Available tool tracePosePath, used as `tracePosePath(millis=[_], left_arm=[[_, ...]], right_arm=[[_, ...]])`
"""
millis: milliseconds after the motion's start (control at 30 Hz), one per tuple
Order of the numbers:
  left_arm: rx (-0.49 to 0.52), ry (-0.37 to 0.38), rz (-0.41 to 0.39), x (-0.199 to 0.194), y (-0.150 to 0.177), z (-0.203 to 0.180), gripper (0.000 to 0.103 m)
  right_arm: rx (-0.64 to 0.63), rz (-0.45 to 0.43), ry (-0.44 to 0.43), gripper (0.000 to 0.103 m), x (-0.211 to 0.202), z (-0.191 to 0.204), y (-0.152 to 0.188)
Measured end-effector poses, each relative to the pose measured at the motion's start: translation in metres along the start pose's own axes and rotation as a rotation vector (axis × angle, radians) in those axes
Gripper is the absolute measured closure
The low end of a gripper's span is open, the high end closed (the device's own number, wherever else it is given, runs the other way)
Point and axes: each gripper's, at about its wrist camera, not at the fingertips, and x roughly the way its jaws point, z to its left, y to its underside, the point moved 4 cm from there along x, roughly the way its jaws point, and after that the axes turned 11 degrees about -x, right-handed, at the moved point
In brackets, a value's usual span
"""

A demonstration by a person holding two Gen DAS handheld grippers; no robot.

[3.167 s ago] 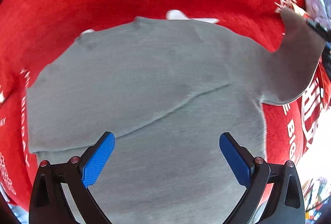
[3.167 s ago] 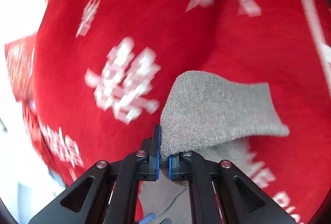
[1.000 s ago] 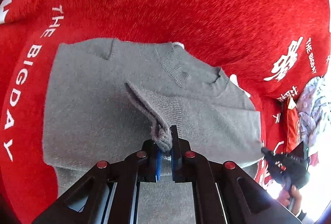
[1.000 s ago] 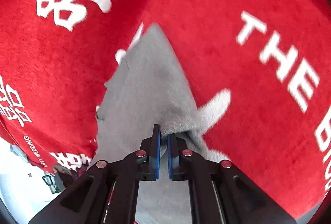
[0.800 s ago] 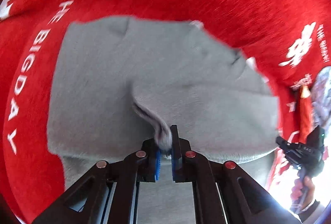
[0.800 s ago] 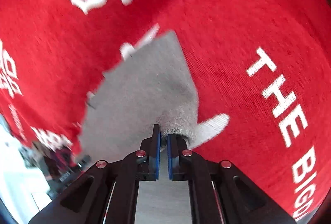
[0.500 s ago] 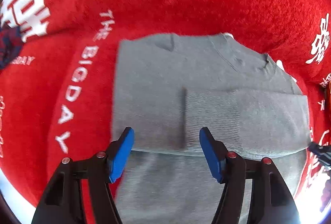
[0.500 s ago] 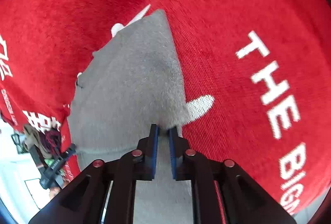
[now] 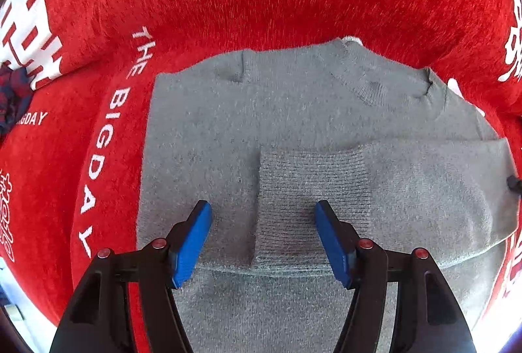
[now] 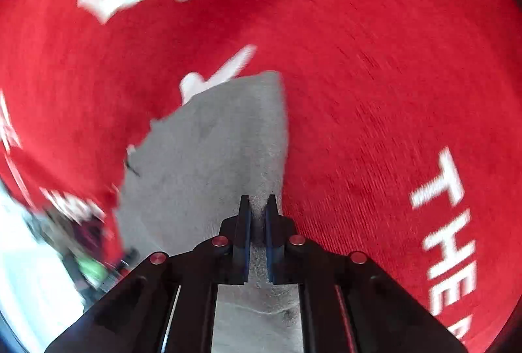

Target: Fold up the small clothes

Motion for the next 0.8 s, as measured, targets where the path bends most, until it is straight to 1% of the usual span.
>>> tracePosePath(millis=[33,67,167,200,300,367,433,500,567,633,700,767,800], left_arm=[[0.009,-0.006,-0.005,0.000,0.001,-0.001,0.036],[0.020,-0.011,-0.011,0.000,0.002,-0.001,0.036],[0.070,-0.023,-0.043,0.001,0.006,-0.005,0.036],[0.075,-0.030,-0.047,-0.001,0.006,-0.005,0.036],[0.076,-0.066,-0.042,-0.010,0.005,0.004,0.036],[0.052,-0.027,-0.032,-0.021,0.003,0.013,0.036],[0.054,0.022,-0.036,-0.033,0.002,0.014,0.036],[0.076,0.036,-0.033,-0.034,0.004,0.008,0.036],[0.092,0.031,-0.009,-0.027,0.009,-0.001,0.036],[0.099,-0.003,0.035,-0.009,0.017,-0.005,0.036],[0.074,0.016,0.018,-0.009,0.021,-0.005,0.036],[0.057,0.033,0.032,-0.012,0.022,0.001,0.036],[0.061,0.028,0.034,-0.014,0.022,0.003,0.036]], right_arm=[[-0.044,-0.005,0.030,0.095,-0.005,0.004,-0.002],[-0.085,0.001,0.078,0.095,-0.006,0.005,-0.004],[-0.116,0.075,0.154,0.095,0.011,-0.006,0.000],[-0.106,0.082,0.161,0.094,0.014,-0.009,0.002],[-0.022,0.058,0.182,0.094,0.003,-0.013,0.003],[0.003,0.034,0.176,0.094,-0.011,-0.011,0.007],[-0.036,0.009,0.147,0.094,-0.023,0.005,0.012],[-0.102,0.015,0.111,0.094,-0.026,0.028,0.020],[-0.151,0.038,0.100,0.094,-0.017,0.044,0.027],[-0.180,0.091,0.117,0.094,0.004,0.055,0.040],[-0.167,0.156,0.156,0.094,0.023,0.048,0.055],[-0.127,0.104,0.114,0.094,0.018,0.040,0.059],[-0.097,0.103,0.106,0.094,0.013,0.035,0.061]])
